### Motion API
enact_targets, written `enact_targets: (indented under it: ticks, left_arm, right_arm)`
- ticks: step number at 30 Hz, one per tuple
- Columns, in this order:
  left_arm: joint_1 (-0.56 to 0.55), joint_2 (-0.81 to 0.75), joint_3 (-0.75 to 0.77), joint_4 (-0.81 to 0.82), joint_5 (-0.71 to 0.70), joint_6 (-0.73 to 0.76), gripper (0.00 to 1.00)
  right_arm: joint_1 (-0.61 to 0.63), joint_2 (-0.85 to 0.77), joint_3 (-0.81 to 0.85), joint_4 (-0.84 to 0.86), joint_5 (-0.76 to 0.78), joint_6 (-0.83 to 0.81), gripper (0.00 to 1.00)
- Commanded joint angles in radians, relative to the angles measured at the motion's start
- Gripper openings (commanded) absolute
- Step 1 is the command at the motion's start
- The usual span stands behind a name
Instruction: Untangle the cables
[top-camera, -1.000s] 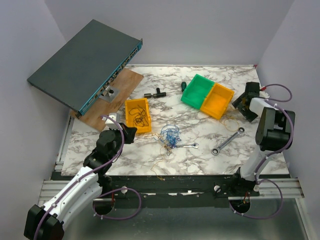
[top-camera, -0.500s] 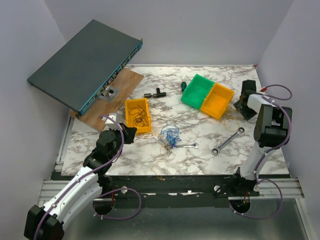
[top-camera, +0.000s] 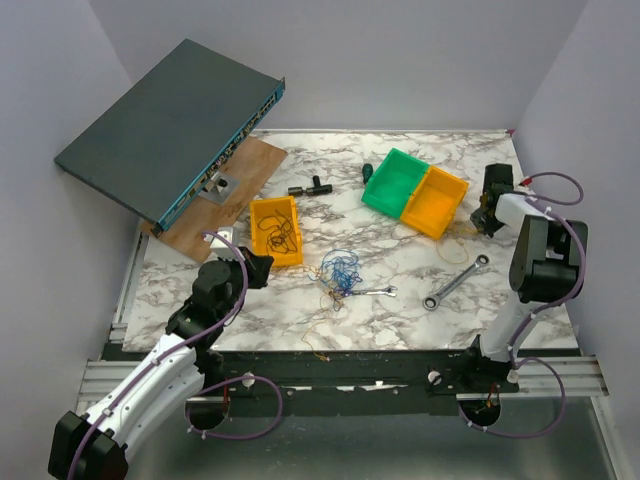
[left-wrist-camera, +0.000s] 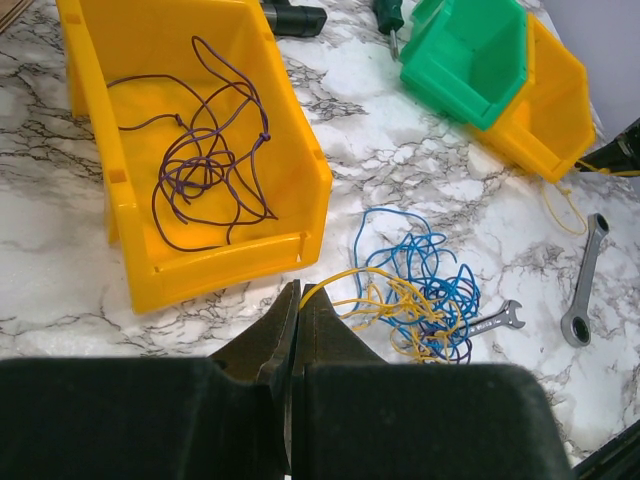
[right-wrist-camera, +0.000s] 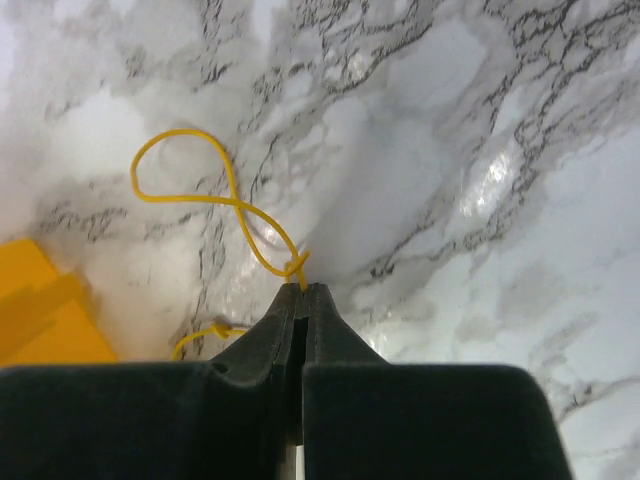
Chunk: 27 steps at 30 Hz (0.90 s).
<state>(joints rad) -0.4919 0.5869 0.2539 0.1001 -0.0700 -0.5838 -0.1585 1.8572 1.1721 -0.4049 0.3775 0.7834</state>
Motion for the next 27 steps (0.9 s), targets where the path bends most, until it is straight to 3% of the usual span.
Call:
enact_targets:
  ticks: [1,7,11,17,22,27]
  left_arm:
    - [0.000,-0.013,-0.007,-0.011,-0.004,0.008,0.00]
    - [0.000,-0.011,-0.008,-0.008,-0.006,0.009,0.00]
    - [0.000,-0.011,-0.010,-0.005,-0.007,0.010,0.00]
    - [0.000,-0.012,-0.010,-0.004,-0.007,0.012,0.00]
    - [0.000,-0.009,-0.011,0.002,-0.004,0.016,0.00]
    - [0.000,-0.013,-0.023,0.027,0.015,0.024,0.00]
  right_arm:
    - [0.004,-0.164,-0.039,-0.025,-0.055,-0.044,0.01]
    - [0.006,-0.469,-0.084,0.009,-0.247,-0.135,0.01]
    - [0.010,-0.600,-0.024,-0.007,-0.369,-0.174,0.01]
    - [0.012,-0.640,0.110,-0.013,-0.507,-0.160,0.01]
    - [0.017,-0.602,0.126,0.115,-0.604,-0.128,0.01]
    - [0.036,-0.520,0.067,0.350,-0.794,-0.109,0.01]
